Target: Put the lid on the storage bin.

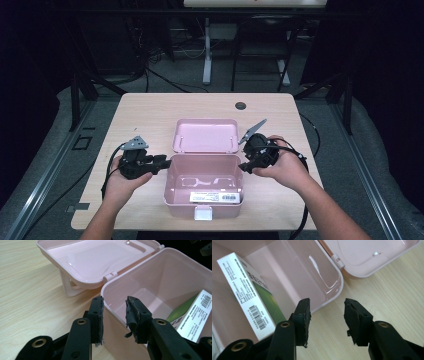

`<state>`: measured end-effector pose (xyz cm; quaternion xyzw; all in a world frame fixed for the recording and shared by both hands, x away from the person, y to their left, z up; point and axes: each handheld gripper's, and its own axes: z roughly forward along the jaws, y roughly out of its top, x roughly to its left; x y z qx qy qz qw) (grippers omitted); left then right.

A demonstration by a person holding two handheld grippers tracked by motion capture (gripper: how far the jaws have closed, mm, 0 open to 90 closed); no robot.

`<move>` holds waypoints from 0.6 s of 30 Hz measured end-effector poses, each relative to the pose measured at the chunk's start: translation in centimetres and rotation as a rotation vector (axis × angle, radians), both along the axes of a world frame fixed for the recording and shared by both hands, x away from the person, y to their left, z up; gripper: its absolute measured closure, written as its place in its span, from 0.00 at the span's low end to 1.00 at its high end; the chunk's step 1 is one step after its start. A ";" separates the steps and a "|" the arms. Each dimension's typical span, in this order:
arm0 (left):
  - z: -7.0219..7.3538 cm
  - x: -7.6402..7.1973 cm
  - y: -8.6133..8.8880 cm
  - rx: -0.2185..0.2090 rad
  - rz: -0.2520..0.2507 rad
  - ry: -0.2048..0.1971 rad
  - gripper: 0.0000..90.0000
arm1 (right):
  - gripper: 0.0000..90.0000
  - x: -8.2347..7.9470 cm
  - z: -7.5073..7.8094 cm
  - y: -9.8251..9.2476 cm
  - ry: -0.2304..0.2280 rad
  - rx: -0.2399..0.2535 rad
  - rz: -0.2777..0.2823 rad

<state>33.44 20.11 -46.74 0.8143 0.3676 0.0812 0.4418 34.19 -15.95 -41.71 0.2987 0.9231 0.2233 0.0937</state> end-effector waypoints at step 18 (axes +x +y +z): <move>-0.5 0.0 -0.5 0.016 0.000 -0.008 0.82 | 0.67 2.4 -1.5 -1.8 -0.016 0.068 -0.133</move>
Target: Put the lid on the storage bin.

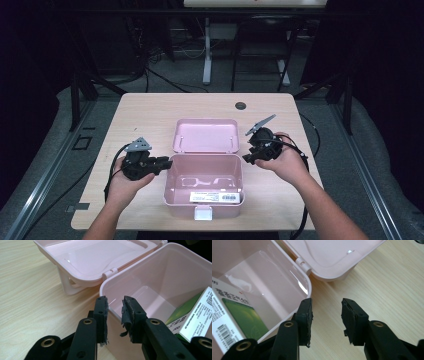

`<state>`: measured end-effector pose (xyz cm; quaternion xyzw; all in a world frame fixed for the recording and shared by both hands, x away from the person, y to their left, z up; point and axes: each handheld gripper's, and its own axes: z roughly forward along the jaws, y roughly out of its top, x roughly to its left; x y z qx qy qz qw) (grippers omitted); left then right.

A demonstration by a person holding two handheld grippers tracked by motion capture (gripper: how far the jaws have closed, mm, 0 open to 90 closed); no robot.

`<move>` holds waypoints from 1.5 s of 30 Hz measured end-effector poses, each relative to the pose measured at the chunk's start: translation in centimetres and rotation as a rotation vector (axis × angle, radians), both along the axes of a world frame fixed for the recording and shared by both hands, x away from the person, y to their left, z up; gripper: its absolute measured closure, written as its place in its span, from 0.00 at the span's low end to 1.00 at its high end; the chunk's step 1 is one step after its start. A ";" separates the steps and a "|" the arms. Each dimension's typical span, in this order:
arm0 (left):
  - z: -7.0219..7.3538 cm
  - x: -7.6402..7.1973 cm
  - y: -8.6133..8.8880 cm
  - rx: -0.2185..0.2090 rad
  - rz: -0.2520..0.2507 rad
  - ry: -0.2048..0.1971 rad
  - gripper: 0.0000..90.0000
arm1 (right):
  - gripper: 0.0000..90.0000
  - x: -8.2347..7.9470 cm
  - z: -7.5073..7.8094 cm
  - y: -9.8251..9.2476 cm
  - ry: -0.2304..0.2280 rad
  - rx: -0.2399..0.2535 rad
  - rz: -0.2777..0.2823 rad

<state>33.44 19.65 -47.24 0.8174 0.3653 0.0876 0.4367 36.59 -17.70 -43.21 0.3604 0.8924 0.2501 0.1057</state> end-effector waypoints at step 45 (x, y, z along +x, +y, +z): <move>0.0 -0.1 -0.1 0.000 0.008 -0.004 0.83 | 0.73 6.5 -1.7 0.5 -0.021 0.128 -0.247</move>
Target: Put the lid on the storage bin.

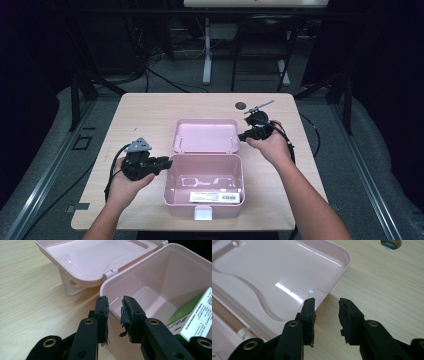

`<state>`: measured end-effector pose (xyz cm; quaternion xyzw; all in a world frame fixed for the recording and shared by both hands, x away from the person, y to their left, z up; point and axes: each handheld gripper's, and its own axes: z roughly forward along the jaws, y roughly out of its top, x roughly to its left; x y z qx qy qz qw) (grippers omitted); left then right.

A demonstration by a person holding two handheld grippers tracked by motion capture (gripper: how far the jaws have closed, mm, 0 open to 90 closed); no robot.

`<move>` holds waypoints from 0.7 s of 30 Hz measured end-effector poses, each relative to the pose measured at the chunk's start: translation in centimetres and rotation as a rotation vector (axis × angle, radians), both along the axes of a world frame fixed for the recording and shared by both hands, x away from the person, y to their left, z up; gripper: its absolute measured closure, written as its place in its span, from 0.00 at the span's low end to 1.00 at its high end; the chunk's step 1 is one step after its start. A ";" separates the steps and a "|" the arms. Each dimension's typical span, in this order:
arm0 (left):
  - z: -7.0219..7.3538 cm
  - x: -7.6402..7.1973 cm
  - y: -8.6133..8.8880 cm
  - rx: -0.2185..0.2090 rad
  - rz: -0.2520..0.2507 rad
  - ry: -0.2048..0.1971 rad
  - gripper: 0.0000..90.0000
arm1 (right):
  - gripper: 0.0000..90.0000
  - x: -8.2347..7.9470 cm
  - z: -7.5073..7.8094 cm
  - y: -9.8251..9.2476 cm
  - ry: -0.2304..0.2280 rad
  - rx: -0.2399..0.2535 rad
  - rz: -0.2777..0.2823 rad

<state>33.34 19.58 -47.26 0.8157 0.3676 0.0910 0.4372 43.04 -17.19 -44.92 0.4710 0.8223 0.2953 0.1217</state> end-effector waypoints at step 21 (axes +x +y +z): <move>0.0 0.0 0.0 -0.006 0.005 0.003 0.83 | 0.72 2.3 -1.6 1.1 -0.033 0.037 -0.119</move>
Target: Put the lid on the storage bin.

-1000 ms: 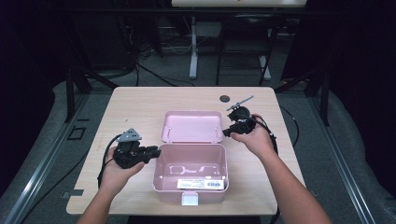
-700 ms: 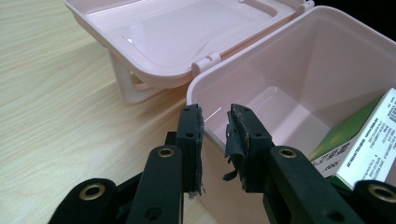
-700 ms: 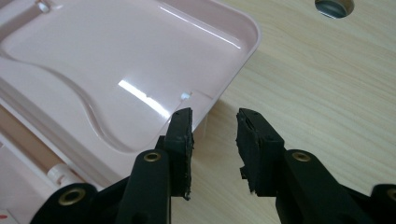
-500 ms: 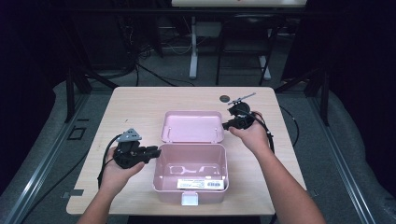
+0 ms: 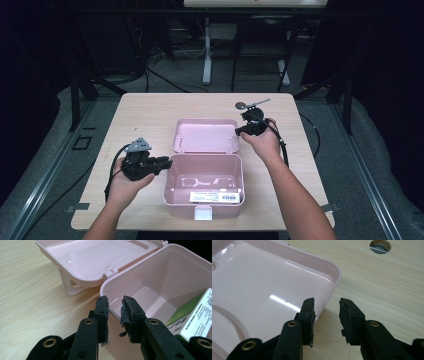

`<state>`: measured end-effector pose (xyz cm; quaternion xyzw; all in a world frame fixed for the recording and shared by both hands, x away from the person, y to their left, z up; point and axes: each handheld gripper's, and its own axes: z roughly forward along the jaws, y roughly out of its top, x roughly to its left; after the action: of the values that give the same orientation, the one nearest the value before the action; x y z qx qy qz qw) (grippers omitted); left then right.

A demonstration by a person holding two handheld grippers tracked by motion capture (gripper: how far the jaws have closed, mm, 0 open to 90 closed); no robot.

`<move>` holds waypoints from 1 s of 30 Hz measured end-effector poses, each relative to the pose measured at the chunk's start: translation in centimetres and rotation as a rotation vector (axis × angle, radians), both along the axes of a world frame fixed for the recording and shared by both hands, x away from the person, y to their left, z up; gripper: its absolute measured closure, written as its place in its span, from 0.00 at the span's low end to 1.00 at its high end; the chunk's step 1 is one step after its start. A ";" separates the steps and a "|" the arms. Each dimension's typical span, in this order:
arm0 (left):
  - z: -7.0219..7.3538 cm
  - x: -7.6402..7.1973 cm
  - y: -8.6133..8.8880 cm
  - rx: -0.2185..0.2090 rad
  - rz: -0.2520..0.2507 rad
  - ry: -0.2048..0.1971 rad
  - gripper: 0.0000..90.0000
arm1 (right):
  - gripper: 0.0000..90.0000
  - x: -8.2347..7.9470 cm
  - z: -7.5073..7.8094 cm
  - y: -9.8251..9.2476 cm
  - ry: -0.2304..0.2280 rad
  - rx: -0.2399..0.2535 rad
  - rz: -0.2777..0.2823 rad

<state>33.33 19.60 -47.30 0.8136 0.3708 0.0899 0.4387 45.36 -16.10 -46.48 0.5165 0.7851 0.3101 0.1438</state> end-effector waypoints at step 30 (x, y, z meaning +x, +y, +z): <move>0.0 0.0 0.0 0.000 -0.001 0.001 0.83 | 0.86 1.5 -1.8 1.9 0.045 0.016 -0.149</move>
<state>33.34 19.64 -47.30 0.8137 0.3708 0.0891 0.4386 46.88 -14.19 -48.27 0.5816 0.7449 0.2930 0.1446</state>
